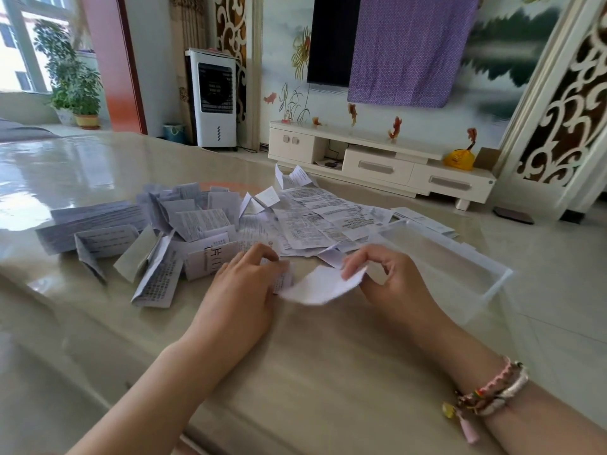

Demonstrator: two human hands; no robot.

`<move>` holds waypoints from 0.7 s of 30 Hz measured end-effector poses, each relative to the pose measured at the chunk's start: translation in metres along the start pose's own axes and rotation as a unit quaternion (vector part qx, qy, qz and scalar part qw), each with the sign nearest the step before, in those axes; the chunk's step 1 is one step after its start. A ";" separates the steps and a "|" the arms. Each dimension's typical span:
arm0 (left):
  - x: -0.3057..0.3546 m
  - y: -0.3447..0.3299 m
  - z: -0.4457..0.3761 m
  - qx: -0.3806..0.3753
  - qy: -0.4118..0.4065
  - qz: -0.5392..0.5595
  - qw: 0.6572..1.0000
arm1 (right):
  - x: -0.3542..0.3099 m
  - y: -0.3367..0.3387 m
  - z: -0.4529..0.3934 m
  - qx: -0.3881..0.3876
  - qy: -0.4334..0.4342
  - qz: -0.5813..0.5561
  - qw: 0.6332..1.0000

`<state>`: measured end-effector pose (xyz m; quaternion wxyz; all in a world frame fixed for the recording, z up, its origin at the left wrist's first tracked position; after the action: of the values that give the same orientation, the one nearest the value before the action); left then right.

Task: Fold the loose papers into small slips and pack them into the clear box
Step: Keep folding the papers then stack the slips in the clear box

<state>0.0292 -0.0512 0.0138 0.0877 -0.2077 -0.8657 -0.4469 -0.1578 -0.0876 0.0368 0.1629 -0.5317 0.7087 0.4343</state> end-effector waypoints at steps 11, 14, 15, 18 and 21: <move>0.025 -0.024 0.012 -0.115 -0.082 0.083 0.986 | 0.032 -0.016 0.015 -0.207 -0.103 -0.048 0.972; 0.023 -0.022 0.011 -0.103 -0.077 0.095 0.987 | 0.029 -0.016 0.024 -0.262 -0.100 -0.028 0.959; 0.022 -0.021 0.010 -0.102 -0.074 0.103 0.987 | 0.028 -0.015 0.026 -0.264 -0.106 -0.019 0.958; 0.021 -0.022 0.009 -0.112 -0.066 0.120 0.984 | 0.025 -0.008 0.024 -0.238 -0.123 -0.010 0.963; 0.021 -0.020 0.009 -0.121 -0.028 0.167 0.978 | 0.020 -0.007 0.021 -0.219 -0.131 -0.028 0.967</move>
<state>0.0017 -0.0488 0.0007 0.1113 -0.3711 -0.7603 -0.5213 -0.1643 -0.0835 0.0076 0.1457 -0.5128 0.5535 0.6399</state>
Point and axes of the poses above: each hand's wrist, its own z-axis away from the middle knuckle, its own y-axis out of the back of the hand, x = y × z, the point moved 8 cm from there along -z, towards the middle knuckle, and after that the axes turned 6 degrees about x, right-handed, at the moved point
